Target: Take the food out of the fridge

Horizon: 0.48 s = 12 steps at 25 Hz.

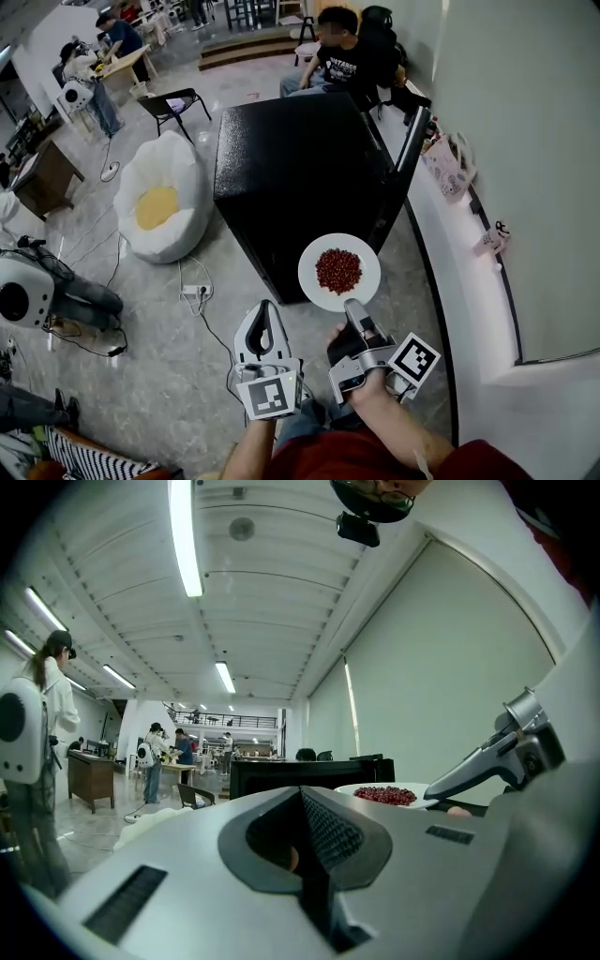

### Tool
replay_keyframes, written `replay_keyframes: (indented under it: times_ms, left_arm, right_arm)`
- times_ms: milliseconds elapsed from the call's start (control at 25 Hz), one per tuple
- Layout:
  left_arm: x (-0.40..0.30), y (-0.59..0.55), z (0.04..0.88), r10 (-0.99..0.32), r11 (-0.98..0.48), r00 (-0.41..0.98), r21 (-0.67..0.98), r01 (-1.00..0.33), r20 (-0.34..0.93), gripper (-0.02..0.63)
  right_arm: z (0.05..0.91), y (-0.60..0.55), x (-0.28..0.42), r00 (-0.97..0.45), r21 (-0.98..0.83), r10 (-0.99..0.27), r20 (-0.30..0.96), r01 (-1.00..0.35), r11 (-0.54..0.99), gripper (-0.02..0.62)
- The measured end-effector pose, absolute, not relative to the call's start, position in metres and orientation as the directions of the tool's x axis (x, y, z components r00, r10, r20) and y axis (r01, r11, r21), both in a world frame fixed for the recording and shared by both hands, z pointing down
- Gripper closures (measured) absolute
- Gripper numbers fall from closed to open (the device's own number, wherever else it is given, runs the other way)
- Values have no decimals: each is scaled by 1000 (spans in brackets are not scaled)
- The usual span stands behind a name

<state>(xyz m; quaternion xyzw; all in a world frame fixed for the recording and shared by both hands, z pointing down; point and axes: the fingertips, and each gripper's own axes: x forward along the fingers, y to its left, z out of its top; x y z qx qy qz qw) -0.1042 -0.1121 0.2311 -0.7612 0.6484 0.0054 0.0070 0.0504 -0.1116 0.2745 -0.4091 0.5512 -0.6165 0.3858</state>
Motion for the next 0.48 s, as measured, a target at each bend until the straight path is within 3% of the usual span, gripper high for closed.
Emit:
replay_keyframes:
  times_ms: [200, 480]
  left_arm:
    - [-104, -109, 225, -988, -148, 146, 51, -988, -49, 594]
    - [-102, -107, 219, -986, -163, 163, -1, -987, -45, 594]
  right_arm:
    - [268, -107, 48, -374, -997, -925, 68, 20, -81, 561]
    - [264, -107, 51, -383, -997, -922, 59, 18, -72, 561]
